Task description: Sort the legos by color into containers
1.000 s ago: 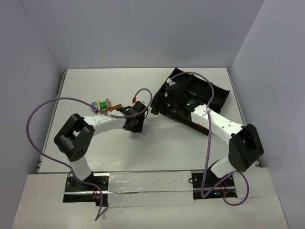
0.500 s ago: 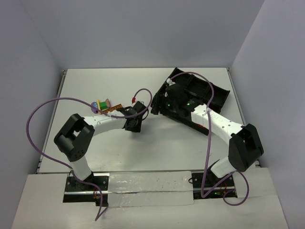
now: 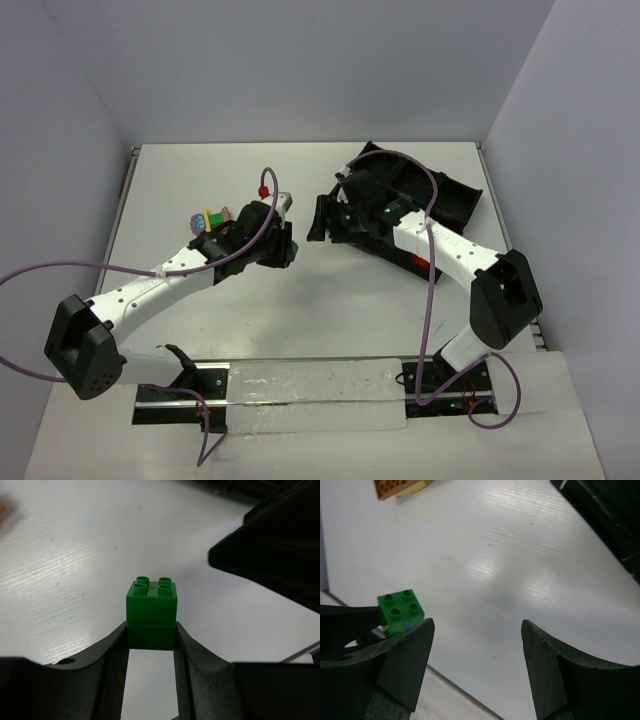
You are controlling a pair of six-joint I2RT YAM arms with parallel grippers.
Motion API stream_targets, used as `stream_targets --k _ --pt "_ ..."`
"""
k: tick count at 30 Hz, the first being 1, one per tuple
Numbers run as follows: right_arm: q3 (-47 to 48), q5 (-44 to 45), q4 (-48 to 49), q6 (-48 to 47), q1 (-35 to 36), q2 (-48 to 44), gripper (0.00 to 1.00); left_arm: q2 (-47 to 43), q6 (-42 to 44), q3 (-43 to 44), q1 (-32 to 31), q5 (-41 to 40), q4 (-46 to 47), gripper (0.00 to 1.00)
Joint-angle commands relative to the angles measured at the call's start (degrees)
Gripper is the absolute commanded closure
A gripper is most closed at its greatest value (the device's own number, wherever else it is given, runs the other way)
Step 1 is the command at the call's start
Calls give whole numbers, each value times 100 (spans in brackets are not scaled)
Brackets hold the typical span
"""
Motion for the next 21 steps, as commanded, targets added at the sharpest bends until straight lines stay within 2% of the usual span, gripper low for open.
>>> stream_targets --k 1,5,15,21 --pt "116 -842 727 475 52 76 21 -162 187 -21 46 445 251 100" --pt "-3 -1484 1248 865 56 73 21 -197 196 40 70 469 274 100" --pt "-213 -1995 1964 1825 61 389 22 -457 188 15 86 428 364 100" --pt "-488 -2288 2463 2234 92 590 26 -558 169 16 99 439 370 100"
